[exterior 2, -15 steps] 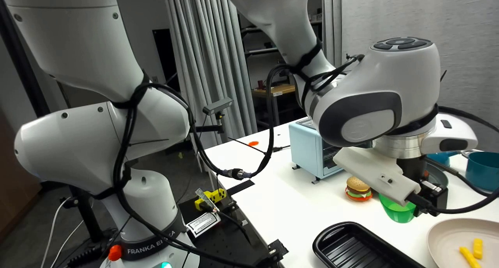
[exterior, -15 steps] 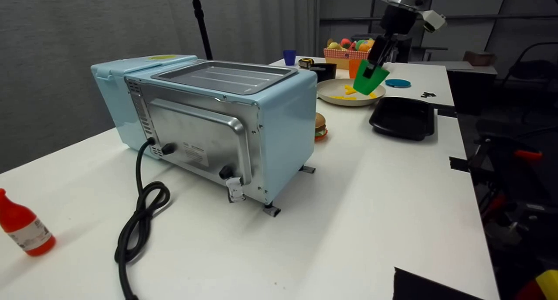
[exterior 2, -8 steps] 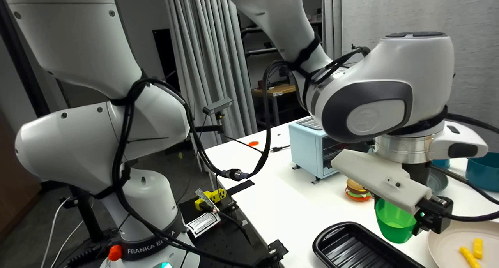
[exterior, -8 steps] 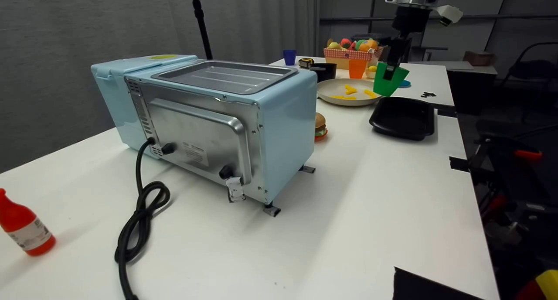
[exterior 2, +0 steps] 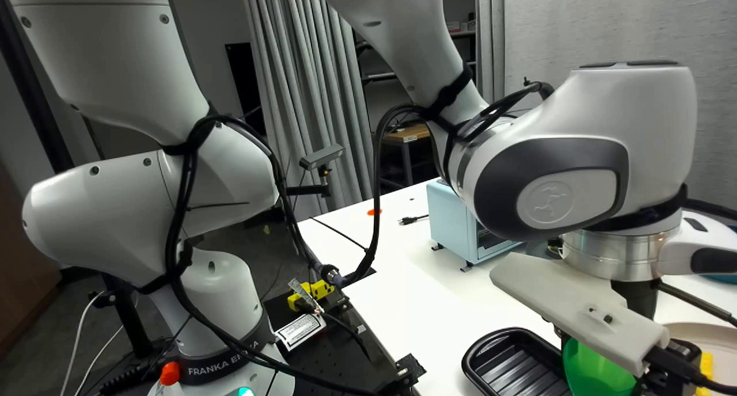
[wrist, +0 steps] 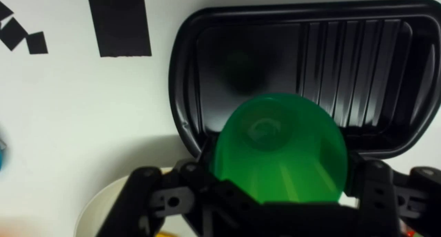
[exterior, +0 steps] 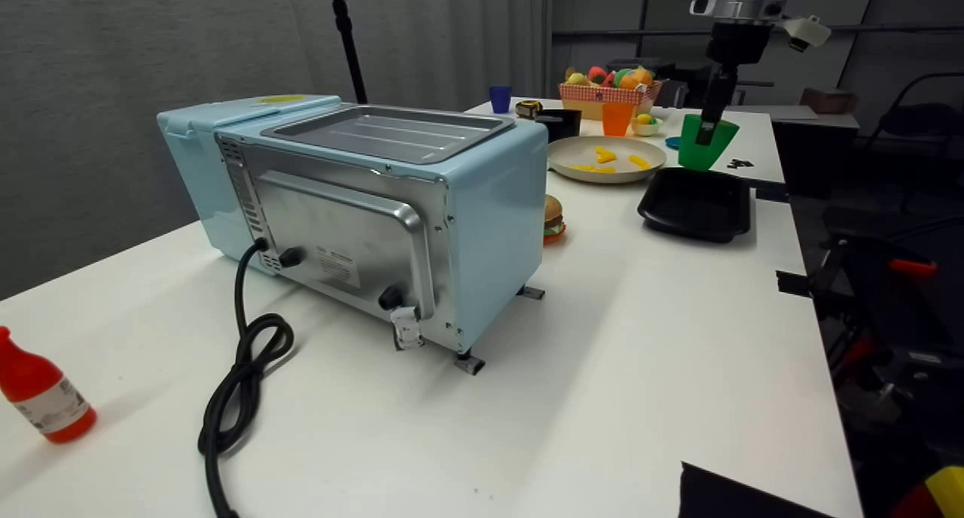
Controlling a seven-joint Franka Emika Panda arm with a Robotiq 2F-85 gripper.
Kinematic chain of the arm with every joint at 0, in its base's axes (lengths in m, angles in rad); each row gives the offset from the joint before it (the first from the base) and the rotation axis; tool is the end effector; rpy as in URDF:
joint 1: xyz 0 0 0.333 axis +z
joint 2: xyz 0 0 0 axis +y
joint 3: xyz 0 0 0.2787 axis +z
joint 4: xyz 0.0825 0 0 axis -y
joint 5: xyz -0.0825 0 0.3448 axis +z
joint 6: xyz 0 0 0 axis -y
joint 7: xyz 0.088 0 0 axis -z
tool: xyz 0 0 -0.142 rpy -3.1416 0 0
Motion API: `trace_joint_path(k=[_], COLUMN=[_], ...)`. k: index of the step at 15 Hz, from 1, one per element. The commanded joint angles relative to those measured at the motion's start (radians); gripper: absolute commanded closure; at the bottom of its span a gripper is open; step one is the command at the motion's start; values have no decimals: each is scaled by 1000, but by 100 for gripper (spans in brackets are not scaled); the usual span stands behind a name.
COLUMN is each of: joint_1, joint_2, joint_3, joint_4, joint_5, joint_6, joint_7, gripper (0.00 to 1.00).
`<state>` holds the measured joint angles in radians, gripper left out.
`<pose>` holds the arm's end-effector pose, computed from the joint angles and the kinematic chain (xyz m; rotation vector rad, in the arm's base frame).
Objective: Pour the contents of the green cup onto the plate
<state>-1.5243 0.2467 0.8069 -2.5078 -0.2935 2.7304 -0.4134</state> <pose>0.3571 -0.2767 0.1871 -3.1329 0.0920 -0.1403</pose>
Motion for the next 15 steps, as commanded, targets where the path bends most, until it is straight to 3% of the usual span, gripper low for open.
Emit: trace_joint_path(k=[1,5,9,10,11,15], joint_1=[169,399,576,609,634,706], joint_2=[-34,5,33,38,44,55], joint_3=[-199,-443,-610,-639,-660,-713], joint_4=[-25,-13,-5,-4,-3,0], joint_5=[47,62,67,73,83,129], joint_6=[48,116,167,175,179,177], joint_7=[-70,-95,-95,-100,-109,-143], gripper=[47,47,47,20,4,0])
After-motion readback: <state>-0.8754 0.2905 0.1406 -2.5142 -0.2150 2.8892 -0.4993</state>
